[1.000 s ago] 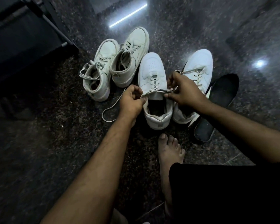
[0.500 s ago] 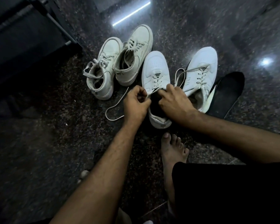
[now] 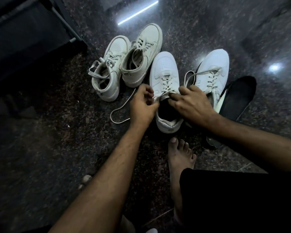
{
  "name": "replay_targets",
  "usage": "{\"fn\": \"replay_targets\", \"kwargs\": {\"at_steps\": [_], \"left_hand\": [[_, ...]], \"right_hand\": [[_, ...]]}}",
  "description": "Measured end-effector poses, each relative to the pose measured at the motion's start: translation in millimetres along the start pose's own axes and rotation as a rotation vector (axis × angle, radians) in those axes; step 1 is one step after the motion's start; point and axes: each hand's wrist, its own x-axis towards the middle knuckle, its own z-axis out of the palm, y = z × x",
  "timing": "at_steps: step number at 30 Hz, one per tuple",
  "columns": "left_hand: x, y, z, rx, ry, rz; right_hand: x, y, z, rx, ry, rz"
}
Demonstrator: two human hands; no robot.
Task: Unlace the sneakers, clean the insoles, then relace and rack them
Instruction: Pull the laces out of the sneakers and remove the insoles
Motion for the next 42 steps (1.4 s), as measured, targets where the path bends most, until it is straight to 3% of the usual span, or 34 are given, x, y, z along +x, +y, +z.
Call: {"fn": "replay_targets", "kwargs": {"at_steps": [3,5,10,13,16,19,21,24,28,30,34,37,38,42], "left_hand": [[-7.7,13.3,8.7,0.412,-0.056,0.246],[-8.9,20.6,13.6,0.578,-0.125,0.312],[10.6,23.0,16.1,0.736,-0.164,0.183],[15.7,24.8,18.8,0.753,-0.127,0.198],[18.5,21.4,15.7,0.733,-0.133,0.218],[26.4,22.8,9.6,0.71,-0.163,0.22],[32.7,25.2,6.1,0.662,-0.184,0.173],[38.3,27.7,-1.7,0.524,-0.248,0.069],[33.7,25.0,-15.6,0.135,-0.36,-0.253],[31.2,20.9,-16.5,0.096,-0.347,-0.27],[27.1,22.1,-12.0,0.146,-0.291,-0.22],[27.5,17.9,-13.4,0.087,-0.299,-0.276],[28.0,16.4,-14.4,0.053,-0.307,-0.298],[28.3,16.6,-13.5,0.027,-0.324,-0.311]], "right_hand": [[5.3,10.8,-0.8,0.135,0.116,0.065],[8.4,14.6,0.4,0.278,0.224,0.154],[0.9,20.0,4.4,0.583,0.26,0.405],[-3.4,16.7,-3.6,0.526,0.345,0.281],[-9.4,7.4,-9.7,0.422,0.235,-0.081],[2.4,-5.5,-11.5,0.41,-0.138,-0.188],[13.8,-8.6,-8.1,0.261,-0.405,-0.249],[19.8,-4.6,-3.2,0.22,-0.391,-0.336],[24.0,-2.5,5.6,0.243,-0.392,-0.391],[27.4,-3.2,3.1,0.25,-0.431,-0.352],[29.1,-7.6,-10.3,0.24,-0.354,-0.255],[29.0,-8.4,-11.8,0.424,-0.175,-0.189],[30.2,-9.8,-6.2,0.461,-0.227,-0.142],[34.1,-12.7,9.9,0.236,-0.276,-0.129]]}}
